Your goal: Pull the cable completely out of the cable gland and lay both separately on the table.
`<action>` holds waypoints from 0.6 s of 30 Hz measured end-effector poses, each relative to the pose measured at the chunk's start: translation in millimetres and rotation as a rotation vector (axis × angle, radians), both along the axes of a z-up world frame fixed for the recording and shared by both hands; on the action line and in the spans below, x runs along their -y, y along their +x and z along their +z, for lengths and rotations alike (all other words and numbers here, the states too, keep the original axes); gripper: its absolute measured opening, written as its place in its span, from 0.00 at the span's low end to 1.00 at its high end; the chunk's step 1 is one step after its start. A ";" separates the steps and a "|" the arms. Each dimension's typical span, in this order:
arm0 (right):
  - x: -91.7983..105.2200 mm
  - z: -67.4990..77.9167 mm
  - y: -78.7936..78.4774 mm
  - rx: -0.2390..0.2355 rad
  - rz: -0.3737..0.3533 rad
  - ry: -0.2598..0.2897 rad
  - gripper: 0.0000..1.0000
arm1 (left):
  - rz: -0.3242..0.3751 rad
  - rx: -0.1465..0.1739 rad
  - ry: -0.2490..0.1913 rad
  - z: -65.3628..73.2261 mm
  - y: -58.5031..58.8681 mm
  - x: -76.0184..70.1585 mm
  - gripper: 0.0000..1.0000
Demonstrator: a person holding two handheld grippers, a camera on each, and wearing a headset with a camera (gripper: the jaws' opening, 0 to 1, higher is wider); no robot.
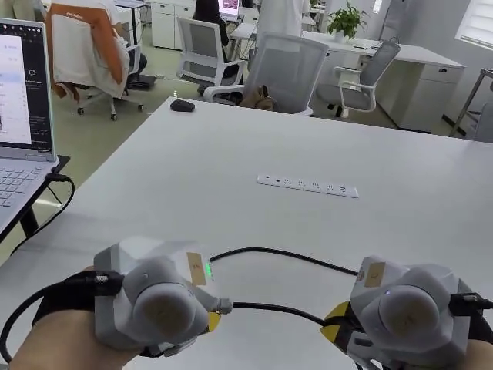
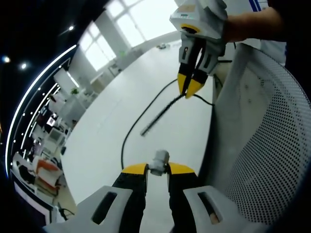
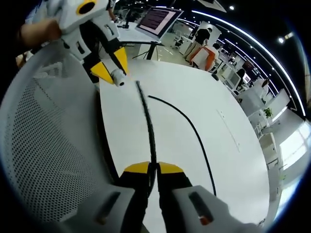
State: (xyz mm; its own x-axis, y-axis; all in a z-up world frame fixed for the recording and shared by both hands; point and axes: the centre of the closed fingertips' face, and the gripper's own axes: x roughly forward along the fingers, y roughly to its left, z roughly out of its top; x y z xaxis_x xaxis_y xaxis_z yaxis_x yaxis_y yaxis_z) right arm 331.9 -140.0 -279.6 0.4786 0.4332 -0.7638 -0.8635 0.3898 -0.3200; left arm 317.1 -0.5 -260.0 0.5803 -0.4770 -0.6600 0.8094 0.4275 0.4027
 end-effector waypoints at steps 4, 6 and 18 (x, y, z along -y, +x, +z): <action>11.4 14.2 15.9 0.039 -0.051 0.031 0.04 | 0.008 -0.004 -0.002 -2.9 -2.6 -1.3 0.17; 15.2 26.2 27.2 0.074 -0.071 0.052 0.04 | 0.013 -0.007 -0.005 -4.3 -4.6 -1.7 0.17; -1.6 127.6 133.7 0.275 -0.117 0.234 0.04 | 0.097 0.006 -0.005 1.0 -8.8 -21.6 0.17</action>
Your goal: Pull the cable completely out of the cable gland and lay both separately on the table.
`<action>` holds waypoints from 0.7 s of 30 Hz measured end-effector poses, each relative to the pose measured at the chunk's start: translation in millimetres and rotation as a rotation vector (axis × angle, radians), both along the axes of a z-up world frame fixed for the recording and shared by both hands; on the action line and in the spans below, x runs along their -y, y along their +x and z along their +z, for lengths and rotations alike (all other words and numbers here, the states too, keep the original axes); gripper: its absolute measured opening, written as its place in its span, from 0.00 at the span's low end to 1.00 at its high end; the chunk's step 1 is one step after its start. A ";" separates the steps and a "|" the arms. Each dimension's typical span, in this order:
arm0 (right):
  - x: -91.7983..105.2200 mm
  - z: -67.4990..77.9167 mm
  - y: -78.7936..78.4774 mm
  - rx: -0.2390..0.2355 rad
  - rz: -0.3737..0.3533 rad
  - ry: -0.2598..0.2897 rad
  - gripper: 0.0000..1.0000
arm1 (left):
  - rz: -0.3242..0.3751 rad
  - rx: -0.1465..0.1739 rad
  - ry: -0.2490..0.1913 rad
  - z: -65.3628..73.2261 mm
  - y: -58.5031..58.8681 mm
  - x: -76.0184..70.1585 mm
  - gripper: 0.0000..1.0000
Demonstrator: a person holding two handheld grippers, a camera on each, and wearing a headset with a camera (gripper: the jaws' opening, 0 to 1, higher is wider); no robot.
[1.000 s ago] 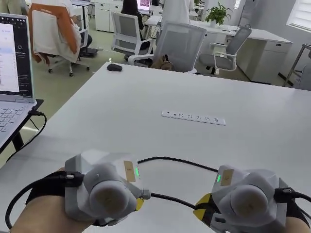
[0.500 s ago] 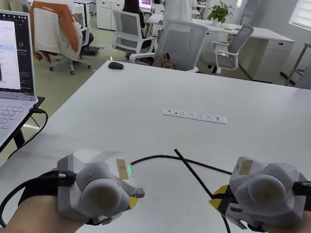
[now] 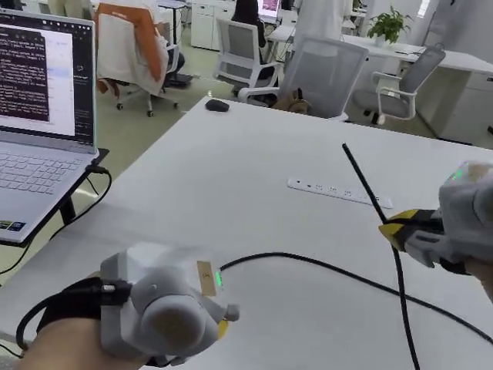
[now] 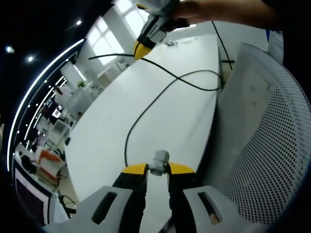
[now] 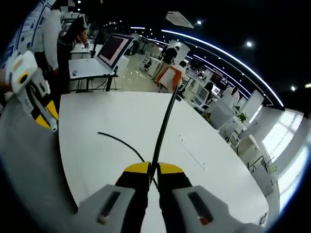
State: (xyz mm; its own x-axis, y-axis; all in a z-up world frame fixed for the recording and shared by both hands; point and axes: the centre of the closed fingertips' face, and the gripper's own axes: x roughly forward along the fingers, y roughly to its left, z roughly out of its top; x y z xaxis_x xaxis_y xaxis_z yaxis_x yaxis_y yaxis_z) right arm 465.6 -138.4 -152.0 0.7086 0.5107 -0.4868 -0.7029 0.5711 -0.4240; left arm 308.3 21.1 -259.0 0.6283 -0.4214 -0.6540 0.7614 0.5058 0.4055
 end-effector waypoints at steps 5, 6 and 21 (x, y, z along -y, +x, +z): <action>-22.8 40.4 59.0 0.107 0.025 -0.011 0.04 | 0.051 0.006 -0.006 2.6 -1.0 -7.5 0.17; -27.9 43.7 69.0 0.114 0.033 -0.009 0.04 | 0.056 0.005 -0.005 3.5 -1.9 -8.3 0.17; -38.9 -98.8 216.5 -0.179 -0.065 -0.123 0.05 | 0.209 0.039 -0.110 39.5 -20.6 -22.6 0.17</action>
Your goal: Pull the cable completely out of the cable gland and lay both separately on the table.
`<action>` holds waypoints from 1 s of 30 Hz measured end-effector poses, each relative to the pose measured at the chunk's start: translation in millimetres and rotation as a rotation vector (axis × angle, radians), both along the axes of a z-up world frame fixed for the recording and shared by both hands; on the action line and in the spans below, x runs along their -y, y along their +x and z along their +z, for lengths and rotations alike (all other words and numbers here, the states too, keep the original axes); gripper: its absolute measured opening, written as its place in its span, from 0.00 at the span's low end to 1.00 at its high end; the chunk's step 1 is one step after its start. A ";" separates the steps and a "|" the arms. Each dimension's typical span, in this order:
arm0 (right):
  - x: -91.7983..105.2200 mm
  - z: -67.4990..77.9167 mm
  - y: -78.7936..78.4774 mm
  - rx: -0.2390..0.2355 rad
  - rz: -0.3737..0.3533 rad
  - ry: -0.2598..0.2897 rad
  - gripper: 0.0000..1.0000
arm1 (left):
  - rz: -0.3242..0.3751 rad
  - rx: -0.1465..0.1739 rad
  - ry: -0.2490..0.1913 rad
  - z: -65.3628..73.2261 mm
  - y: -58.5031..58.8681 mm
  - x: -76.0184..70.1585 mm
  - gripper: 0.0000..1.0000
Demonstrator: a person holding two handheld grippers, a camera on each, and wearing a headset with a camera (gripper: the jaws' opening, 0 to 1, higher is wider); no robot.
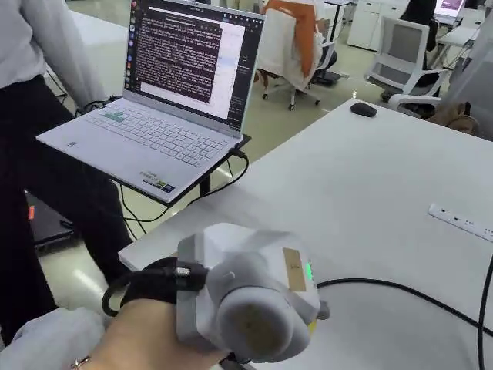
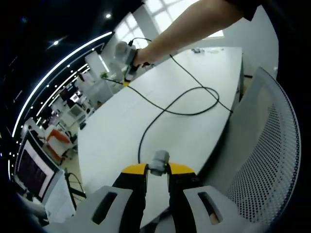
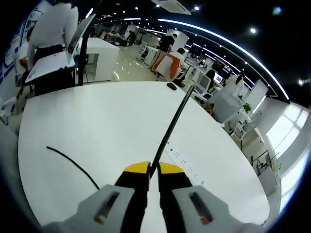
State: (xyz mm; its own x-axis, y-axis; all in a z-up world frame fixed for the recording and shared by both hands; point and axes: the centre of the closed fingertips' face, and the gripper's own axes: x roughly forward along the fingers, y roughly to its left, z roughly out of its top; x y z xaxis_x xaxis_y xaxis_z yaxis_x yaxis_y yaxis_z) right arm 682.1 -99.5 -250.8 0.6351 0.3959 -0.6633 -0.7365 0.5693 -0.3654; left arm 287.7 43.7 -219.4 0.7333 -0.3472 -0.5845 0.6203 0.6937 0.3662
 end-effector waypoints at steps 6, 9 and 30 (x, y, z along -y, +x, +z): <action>46.0 -66.7 -12.0 -0.092 -0.036 -0.194 0.06 | 0.047 0.001 0.011 -2.5 -8.8 -12.2 0.17; 66.2 -78.5 -21.7 -0.131 -0.068 -0.218 0.10 | 0.045 -0.009 0.010 -5.3 -10.7 -11.5 0.17; 122.4 -18.8 -191.4 -0.173 0.000 0.014 0.20 | -0.135 0.000 0.058 0.2 30.3 12.8 0.17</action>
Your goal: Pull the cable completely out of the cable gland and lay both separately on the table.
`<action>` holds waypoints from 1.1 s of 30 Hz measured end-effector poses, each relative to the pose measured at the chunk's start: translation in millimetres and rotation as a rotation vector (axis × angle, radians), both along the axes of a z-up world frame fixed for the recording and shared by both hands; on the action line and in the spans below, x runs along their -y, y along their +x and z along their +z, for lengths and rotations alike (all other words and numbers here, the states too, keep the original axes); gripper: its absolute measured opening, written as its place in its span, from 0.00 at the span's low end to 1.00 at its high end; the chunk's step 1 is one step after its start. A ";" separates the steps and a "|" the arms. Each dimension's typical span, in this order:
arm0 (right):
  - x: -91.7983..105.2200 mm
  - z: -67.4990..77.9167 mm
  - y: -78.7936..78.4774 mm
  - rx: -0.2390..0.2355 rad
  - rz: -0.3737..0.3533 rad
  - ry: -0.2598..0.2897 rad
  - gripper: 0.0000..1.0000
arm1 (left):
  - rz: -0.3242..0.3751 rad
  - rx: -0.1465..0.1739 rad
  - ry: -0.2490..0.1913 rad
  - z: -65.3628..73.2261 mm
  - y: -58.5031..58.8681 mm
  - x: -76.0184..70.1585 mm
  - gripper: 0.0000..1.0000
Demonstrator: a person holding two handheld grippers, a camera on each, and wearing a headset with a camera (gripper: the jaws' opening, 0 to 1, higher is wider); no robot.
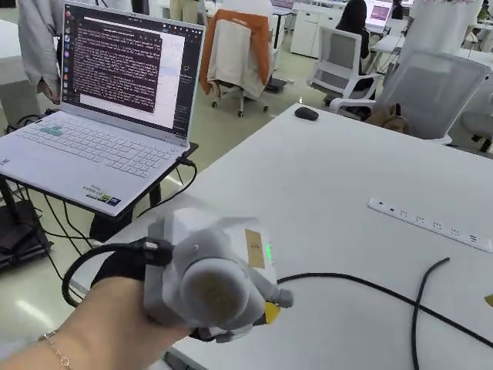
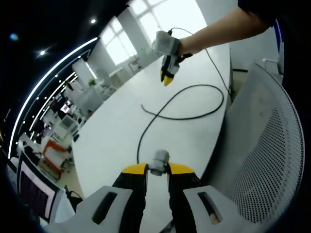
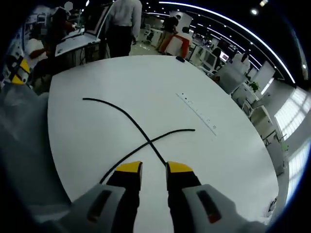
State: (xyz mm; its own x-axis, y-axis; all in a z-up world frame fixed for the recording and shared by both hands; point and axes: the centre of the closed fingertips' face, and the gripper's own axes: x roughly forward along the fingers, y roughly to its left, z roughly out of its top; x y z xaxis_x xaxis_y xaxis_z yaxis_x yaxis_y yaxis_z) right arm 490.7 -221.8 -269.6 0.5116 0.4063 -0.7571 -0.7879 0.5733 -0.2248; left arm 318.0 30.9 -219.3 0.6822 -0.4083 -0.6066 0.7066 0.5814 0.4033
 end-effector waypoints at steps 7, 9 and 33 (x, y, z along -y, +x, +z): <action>-3.4 0.7 -90.8 -0.056 -0.014 0.088 0.20 | -0.079 -0.009 0.042 -6.1 22.4 5.2 0.17; -8.1 0.6 -111.1 -0.072 -0.022 0.113 0.20 | -0.103 -0.018 0.050 -9.7 28.4 7.6 0.17; -18.1 28.5 -185.7 -0.033 -0.125 0.255 0.21 | -0.326 -0.441 0.050 -152.4 60.8 57.2 0.17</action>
State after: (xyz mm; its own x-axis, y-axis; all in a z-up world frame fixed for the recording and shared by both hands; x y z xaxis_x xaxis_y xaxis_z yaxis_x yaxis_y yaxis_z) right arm 305.0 -203.7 -241.1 0.5467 0.5210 -0.6555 -0.7118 0.7015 -0.0361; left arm 378.8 -26.3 -371.7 0.2020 -0.5195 -0.8302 0.9553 0.2915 0.0500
